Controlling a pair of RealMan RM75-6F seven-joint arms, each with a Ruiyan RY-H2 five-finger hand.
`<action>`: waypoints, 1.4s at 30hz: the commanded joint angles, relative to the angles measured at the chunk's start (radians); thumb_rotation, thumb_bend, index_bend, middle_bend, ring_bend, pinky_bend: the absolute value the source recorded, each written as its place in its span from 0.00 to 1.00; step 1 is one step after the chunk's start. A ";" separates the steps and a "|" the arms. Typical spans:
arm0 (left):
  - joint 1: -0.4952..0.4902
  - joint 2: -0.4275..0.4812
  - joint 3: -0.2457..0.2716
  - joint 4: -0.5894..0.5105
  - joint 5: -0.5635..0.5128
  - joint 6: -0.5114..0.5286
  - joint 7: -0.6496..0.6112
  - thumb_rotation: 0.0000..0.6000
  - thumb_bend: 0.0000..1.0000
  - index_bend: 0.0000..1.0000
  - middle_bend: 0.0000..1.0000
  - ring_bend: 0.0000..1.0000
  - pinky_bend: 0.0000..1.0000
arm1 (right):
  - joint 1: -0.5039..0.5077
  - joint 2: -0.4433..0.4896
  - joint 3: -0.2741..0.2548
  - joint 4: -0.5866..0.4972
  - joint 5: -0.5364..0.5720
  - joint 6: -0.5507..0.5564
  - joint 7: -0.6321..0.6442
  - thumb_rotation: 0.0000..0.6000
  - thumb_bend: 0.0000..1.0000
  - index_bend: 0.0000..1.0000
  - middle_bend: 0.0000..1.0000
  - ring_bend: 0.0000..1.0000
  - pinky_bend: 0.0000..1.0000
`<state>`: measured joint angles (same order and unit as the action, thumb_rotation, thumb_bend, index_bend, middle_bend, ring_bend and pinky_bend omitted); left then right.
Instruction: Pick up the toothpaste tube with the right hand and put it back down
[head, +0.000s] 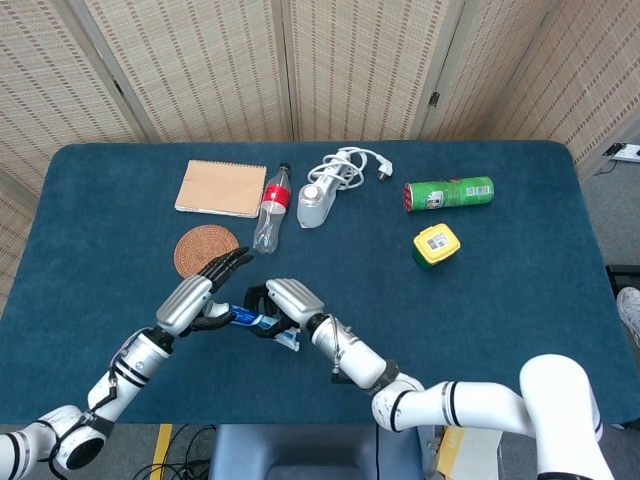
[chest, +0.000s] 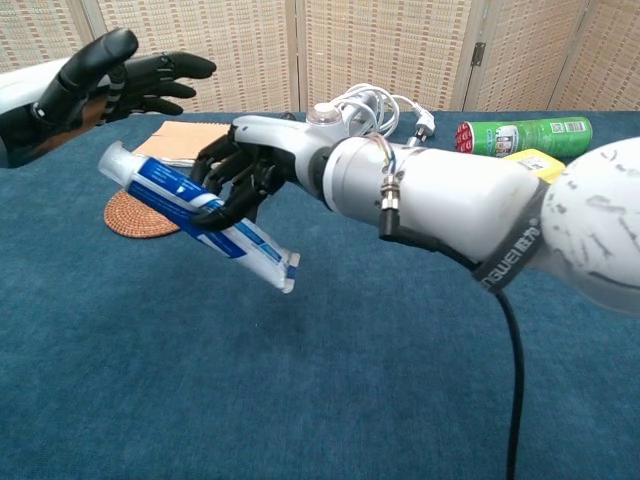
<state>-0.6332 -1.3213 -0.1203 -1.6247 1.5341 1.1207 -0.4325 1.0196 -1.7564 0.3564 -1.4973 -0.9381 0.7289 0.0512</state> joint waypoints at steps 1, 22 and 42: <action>0.009 0.010 0.011 0.002 0.006 0.009 0.000 0.00 0.00 0.00 0.00 0.00 0.10 | -0.008 0.089 -0.047 -0.038 0.005 -0.038 -0.057 1.00 0.62 0.74 0.71 0.60 0.51; 0.054 0.025 0.015 0.014 -0.039 0.043 0.001 0.00 0.00 0.00 0.00 0.00 0.10 | 0.034 0.323 -0.278 0.023 -0.141 -0.086 -0.371 1.00 0.42 0.71 0.54 0.48 0.45; 0.108 0.032 -0.033 0.024 -0.140 0.096 0.025 0.22 0.00 0.00 0.00 0.00 0.10 | -0.092 0.475 -0.266 -0.097 -0.189 0.031 -0.221 1.00 0.29 0.02 0.20 0.18 0.31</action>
<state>-0.5377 -1.2888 -0.1400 -1.6012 1.4154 1.2004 -0.4184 0.9578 -1.3184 0.0856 -1.5631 -1.1072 0.7337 -0.2080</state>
